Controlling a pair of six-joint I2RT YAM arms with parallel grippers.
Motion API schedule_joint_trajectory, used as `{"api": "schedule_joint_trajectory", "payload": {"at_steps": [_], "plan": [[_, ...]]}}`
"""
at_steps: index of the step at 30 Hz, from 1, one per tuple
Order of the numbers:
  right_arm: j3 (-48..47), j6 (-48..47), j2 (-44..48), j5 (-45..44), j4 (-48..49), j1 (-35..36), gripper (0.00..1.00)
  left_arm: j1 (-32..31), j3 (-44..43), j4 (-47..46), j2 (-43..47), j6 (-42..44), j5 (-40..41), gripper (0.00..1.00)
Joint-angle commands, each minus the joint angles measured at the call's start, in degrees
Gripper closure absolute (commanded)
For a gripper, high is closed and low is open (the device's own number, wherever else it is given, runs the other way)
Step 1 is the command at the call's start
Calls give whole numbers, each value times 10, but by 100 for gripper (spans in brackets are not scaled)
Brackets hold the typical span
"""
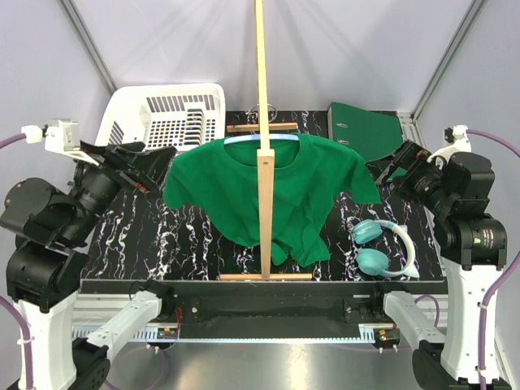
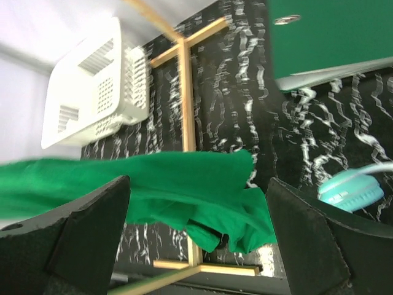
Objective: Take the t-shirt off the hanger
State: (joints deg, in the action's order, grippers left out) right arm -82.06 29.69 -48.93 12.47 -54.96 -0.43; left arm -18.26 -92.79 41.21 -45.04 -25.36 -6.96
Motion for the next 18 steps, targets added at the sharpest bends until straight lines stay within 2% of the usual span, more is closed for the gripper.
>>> {"api": "schedule_joint_trajectory", "payload": {"at_steps": [1,5,8,9,10,11,12,13,15,16,17,18], "plan": [[-43,-97,4,128,71,1,0,2,-25,-2,-33,2,-105,1],[-101,-118,-44,214,80,1,0,2,-27,-5,-46,-2,-154,1],[-144,-112,-91,247,78,1,2,3,-25,-9,-52,-12,-173,1],[-180,-98,-109,251,61,1,25,2,-22,-13,-53,-18,-182,1],[-207,-90,-131,269,41,2,39,2,-21,-15,-54,-21,-186,1],[-236,-83,-187,285,16,1,40,3,-19,-17,-55,-24,-187,1],[-291,-56,-215,300,-30,1,25,3,-13,-19,-54,-29,-191,1],[-318,-49,-241,300,-55,1,17,3,-10,-20,-55,-30,-193,1],[-339,-32,-266,267,-60,1,8,3,-5,-21,-55,-30,-198,1],[-333,-27,-260,257,-41,2,1,3,-3,-22,-57,-30,-199,1],[-321,-21,-237,260,-18,1,0,3,-3,-22,-57,-31,-200,1],[-285,-4,-223,270,49,2,0,3,-1,-24,-59,-32,-205,1]]}}
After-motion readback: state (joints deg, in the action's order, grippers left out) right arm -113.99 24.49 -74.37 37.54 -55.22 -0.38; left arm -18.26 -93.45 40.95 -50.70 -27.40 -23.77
